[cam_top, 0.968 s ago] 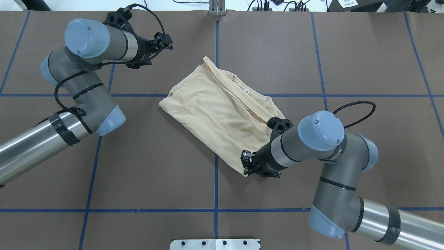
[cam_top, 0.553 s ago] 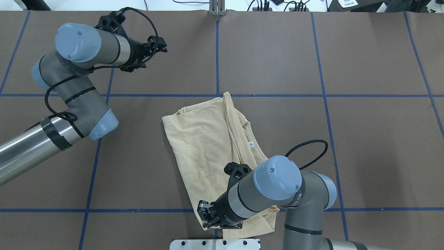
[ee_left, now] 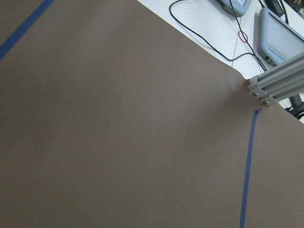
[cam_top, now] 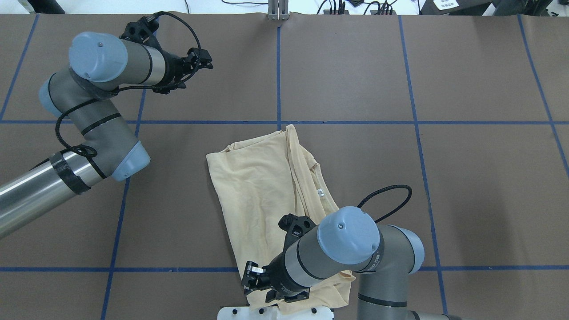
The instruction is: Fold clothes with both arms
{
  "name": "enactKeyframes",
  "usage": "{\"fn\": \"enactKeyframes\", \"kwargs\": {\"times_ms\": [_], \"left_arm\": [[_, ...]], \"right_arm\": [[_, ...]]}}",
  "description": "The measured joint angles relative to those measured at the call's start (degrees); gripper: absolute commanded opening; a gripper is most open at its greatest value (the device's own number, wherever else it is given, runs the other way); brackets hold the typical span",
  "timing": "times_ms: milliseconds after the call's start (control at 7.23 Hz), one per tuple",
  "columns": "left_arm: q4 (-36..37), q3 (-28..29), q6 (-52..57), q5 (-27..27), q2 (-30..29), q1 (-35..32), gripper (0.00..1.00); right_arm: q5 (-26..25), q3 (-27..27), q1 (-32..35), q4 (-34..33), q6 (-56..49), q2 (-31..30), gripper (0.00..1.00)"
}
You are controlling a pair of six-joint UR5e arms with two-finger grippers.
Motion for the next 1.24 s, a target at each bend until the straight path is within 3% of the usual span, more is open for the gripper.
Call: {"fn": "enactKeyframes", "kwargs": {"times_ms": [277,691,1106,1244], "left_arm": [[0.0,-3.6,1.9,-2.1,2.8,1.9,1.00],[0.1,-7.5,2.4,-2.6,7.1,9.8,0.98],[0.1,-7.2,2.2,-2.5,8.1,12.9,0.71],[0.1,-7.1,2.2,-2.5,8.2,13.1,0.67]], "right_arm": [[-0.5,0.3,4.3,1.6,0.0,0.0,1.00],[0.1,0.4,10.7,2.0,-0.1,-0.2,1.00],[0.3,0.6,13.3,2.0,-0.1,-0.1,1.00],[0.3,0.7,13.5,2.0,-0.1,-0.1,1.00]]}}
